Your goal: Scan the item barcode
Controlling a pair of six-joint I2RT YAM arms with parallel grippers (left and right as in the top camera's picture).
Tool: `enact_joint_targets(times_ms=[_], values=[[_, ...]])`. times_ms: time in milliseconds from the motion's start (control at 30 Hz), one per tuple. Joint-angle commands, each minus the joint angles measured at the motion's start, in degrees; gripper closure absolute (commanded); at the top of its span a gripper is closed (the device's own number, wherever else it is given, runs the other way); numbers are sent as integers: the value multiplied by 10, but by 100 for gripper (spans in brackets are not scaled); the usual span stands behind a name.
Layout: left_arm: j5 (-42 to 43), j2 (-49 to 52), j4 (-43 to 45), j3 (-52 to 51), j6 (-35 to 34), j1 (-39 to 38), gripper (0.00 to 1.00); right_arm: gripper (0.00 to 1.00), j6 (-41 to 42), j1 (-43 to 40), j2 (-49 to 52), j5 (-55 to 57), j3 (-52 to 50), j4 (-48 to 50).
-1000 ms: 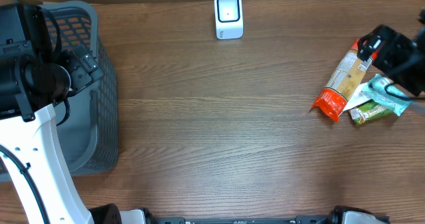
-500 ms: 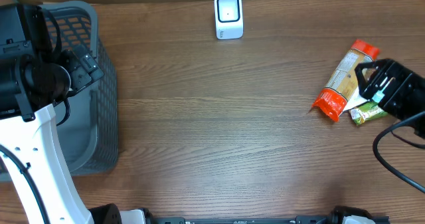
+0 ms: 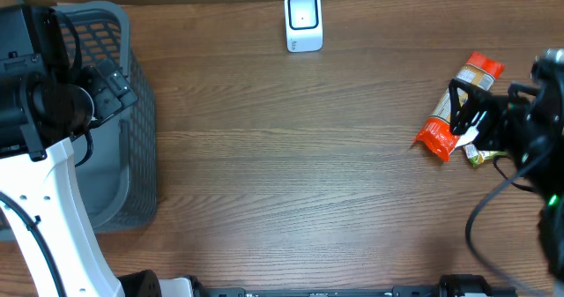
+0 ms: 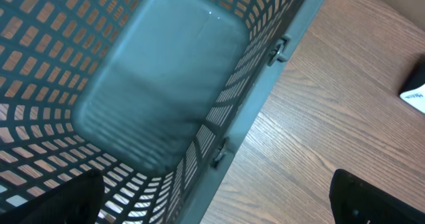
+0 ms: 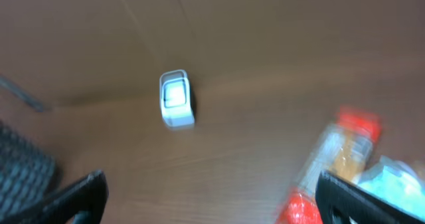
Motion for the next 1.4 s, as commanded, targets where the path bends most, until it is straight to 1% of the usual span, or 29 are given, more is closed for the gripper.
enact_joint_targets(times_ms=[0, 167, 200, 367, 400, 567, 733, 933, 967, 1367], values=[[-8, 1, 0, 0, 6, 3, 0, 0, -15, 25, -101, 60, -135, 97], [-8, 1, 0, 0, 6, 3, 0, 0, -15, 42, -218, 88, -326, 235], [-8, 1, 0, 0, 6, 3, 0, 0, -15, 45, -263, 88, -398, 279], [-8, 1, 0, 0, 6, 3, 0, 0, -12, 59, -359, 88, -549, 385], [-8, 1, 0, 0, 6, 3, 0, 0, -13, 63, -390, 88, -601, 435], [-8, 1, 0, 0, 6, 3, 0, 0, -10, 66, -446, 88, -699, 532], [-8, 1, 0, 0, 6, 3, 0, 0, -7, 66, -474, 83, -748, 549], [-8, 1, 0, 0, 6, 3, 0, 0, -6, 66, -503, 70, -748, 445], [-8, 1, 0, 0, 6, 3, 0, 0, -4, 66, -508, 68, -748, 439], [-8, 1, 0, 0, 6, 3, 0, 0, -4, 67, -508, 60, -748, 440]])
